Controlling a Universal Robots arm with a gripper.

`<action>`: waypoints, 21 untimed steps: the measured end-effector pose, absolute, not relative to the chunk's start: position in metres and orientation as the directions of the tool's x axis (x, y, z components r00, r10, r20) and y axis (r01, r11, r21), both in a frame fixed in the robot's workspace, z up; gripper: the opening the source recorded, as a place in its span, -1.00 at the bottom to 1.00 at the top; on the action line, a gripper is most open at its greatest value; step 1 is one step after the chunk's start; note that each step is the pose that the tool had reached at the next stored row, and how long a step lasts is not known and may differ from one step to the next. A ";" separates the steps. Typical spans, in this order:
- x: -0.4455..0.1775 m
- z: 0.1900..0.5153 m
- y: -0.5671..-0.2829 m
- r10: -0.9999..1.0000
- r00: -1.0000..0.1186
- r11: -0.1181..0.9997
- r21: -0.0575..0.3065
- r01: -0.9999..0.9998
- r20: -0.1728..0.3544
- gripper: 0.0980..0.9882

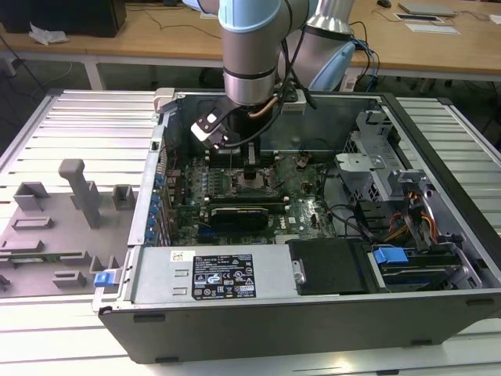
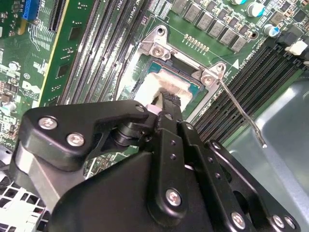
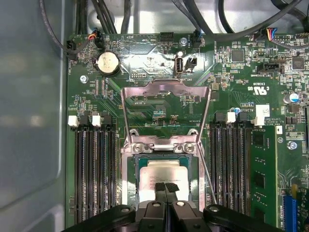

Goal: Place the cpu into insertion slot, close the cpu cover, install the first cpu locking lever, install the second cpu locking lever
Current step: 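Place the cpu into insertion slot, then close the cpu cover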

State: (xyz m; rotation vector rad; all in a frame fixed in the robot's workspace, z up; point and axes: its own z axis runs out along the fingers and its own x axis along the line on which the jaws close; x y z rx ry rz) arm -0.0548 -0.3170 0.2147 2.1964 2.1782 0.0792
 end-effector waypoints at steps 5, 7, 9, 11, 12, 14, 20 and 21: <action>-0.050 0.228 -0.317 1.000 0.008 -0.009 0.069 0.998 0.003 -0.98; -0.050 0.243 -0.317 1.000 0.008 -0.008 0.069 0.998 0.003 -0.98; -0.050 0.257 -0.317 1.000 0.008 -0.008 0.070 0.998 0.003 -0.98; -0.050 0.262 -0.317 1.000 0.008 -0.008 0.070 0.998 0.003 -0.98; -0.050 0.262 -0.317 1.000 0.008 -0.008 0.070 0.998 0.003 -0.98; -0.050 0.262 -0.317 1.000 0.008 -0.008 0.070 0.998 0.003 -0.98; -0.050 0.263 -0.317 1.000 0.008 -0.008 0.070 0.998 0.003 -0.98; -0.050 0.263 -0.317 1.000 0.008 -0.008 0.070 0.998 0.003 -0.98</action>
